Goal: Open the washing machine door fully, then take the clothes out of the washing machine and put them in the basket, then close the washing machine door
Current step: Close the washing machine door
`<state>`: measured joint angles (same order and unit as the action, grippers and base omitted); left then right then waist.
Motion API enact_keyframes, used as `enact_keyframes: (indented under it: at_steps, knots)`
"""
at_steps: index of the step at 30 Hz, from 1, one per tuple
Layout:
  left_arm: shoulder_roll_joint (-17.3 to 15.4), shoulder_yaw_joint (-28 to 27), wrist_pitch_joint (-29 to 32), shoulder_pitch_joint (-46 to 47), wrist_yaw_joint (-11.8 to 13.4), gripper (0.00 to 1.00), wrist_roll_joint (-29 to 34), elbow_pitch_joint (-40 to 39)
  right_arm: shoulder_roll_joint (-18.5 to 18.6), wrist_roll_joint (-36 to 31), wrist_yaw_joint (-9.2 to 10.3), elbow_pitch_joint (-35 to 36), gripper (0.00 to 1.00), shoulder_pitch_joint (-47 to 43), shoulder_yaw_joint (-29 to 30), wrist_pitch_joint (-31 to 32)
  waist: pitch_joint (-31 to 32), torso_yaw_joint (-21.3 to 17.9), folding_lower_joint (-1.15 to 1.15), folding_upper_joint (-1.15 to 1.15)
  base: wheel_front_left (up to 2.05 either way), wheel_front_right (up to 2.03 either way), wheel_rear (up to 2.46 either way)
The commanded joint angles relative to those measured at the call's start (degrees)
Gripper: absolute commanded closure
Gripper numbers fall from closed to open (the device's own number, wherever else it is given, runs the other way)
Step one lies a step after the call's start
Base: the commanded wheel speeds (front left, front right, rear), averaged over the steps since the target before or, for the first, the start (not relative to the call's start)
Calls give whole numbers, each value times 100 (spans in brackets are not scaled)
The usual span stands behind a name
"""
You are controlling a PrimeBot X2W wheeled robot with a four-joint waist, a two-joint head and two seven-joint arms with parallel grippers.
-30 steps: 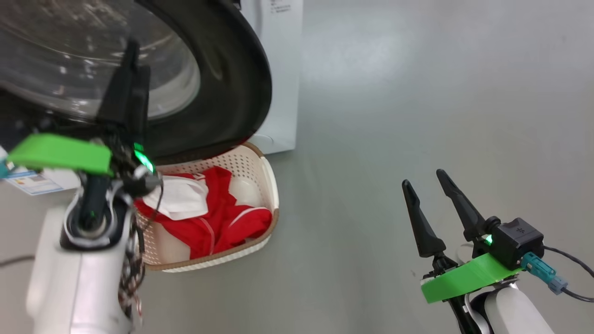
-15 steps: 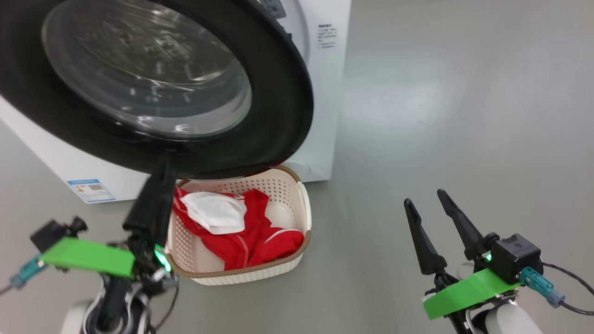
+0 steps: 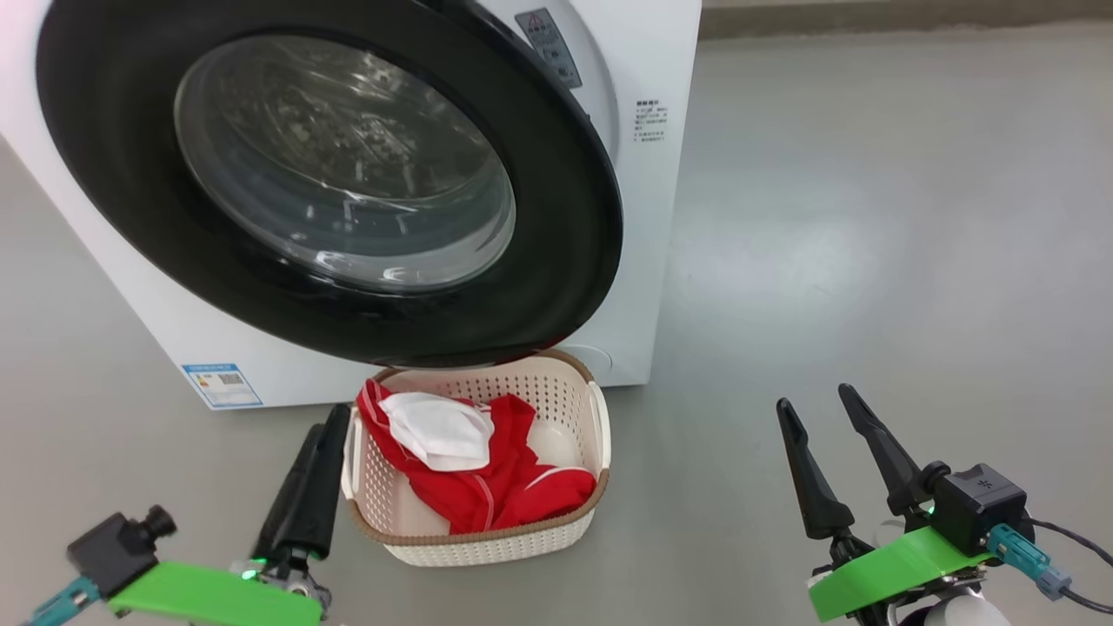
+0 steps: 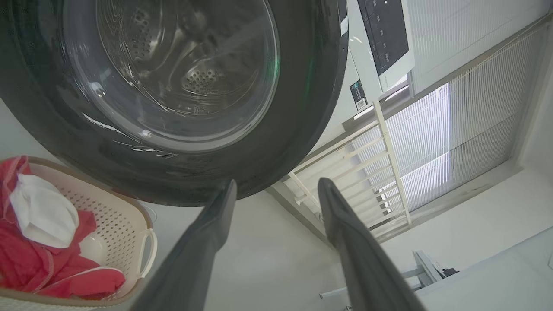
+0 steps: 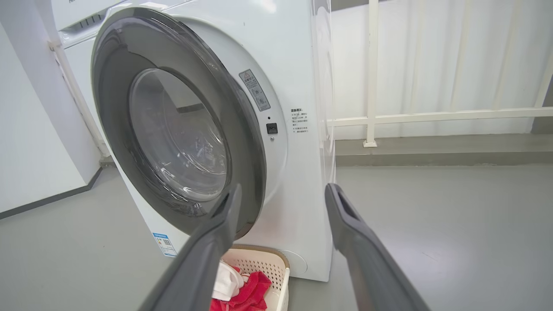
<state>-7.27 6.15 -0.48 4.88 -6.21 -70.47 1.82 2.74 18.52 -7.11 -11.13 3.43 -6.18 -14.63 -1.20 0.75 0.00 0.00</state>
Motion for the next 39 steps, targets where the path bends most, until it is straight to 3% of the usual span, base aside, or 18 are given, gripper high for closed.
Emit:
enact_keyframes:
  at_steps: [1,8,15,21,29,39]
  knots:
    - [-189,-122,-257,47,-79,0,366,-157,14,-40,-37,137,0,26,-66,-37,97,26,0,0,0,0,0]
    - [-482,133,-941,-38,-89,0,1526,48,14,-79,-37,191,0,-153,118,-37,213,33,0,0,0,0,0]
    - [-721,315,-1396,-148,258,0,3141,173,14,-131,-37,276,0,-231,183,-37,282,-44,0,0,0,0,0]
    - [-638,152,-1448,-228,452,0,4250,-9,14,-192,-37,401,0,-280,283,-37,307,-73,0,0,0,0,0]
    - [-456,-22,-1451,-386,388,0,5073,-47,14,-219,-37,511,0,-342,333,-37,336,-63,0,0,0,0,0]
    - [-188,-261,-1451,-532,193,0,5363,62,14,-243,-37,568,0,-394,419,-37,339,-26,0,0,0,0,0]
